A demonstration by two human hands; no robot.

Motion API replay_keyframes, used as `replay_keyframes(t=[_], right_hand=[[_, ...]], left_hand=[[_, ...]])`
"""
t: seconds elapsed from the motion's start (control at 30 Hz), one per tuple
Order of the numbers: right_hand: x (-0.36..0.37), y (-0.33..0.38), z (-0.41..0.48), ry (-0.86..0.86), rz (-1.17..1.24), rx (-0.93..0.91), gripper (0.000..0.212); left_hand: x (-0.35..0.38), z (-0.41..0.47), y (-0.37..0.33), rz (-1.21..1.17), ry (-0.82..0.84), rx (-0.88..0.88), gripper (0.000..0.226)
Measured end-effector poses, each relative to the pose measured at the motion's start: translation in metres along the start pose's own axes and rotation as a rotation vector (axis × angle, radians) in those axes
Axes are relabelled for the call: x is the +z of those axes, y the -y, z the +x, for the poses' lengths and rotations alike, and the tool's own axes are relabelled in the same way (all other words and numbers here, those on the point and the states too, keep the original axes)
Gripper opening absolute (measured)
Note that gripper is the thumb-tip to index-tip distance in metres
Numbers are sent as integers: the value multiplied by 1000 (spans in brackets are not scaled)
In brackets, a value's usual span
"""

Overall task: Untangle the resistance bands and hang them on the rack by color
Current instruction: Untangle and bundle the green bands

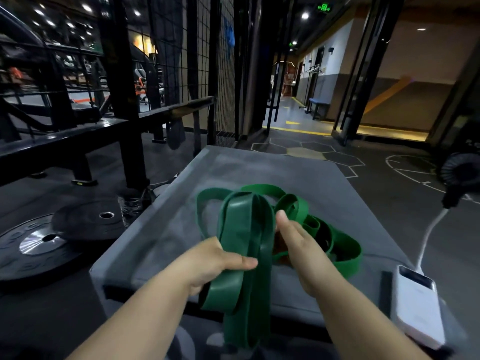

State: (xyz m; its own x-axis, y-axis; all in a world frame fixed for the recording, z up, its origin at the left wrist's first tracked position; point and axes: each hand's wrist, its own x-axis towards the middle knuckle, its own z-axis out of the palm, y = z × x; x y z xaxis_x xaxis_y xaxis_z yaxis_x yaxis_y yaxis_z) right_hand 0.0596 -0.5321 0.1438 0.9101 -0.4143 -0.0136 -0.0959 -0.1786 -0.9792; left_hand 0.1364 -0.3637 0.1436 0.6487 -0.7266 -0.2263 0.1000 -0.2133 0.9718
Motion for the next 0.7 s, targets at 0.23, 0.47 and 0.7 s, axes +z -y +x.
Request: replay_keyframes(t=[0.23,0.47,0.7], right_hand=[[-21,-17,-16,-274,-429,-372,54],[-45,-20,-14,21,-651,-467,81],[-36,-27,-10,400,-284,-175,43]], left_hand=[[21,15,14,529,-28,-85,73],[33,15,7,891,-30,0,41],[28,22,4,943,-170,161,20]])
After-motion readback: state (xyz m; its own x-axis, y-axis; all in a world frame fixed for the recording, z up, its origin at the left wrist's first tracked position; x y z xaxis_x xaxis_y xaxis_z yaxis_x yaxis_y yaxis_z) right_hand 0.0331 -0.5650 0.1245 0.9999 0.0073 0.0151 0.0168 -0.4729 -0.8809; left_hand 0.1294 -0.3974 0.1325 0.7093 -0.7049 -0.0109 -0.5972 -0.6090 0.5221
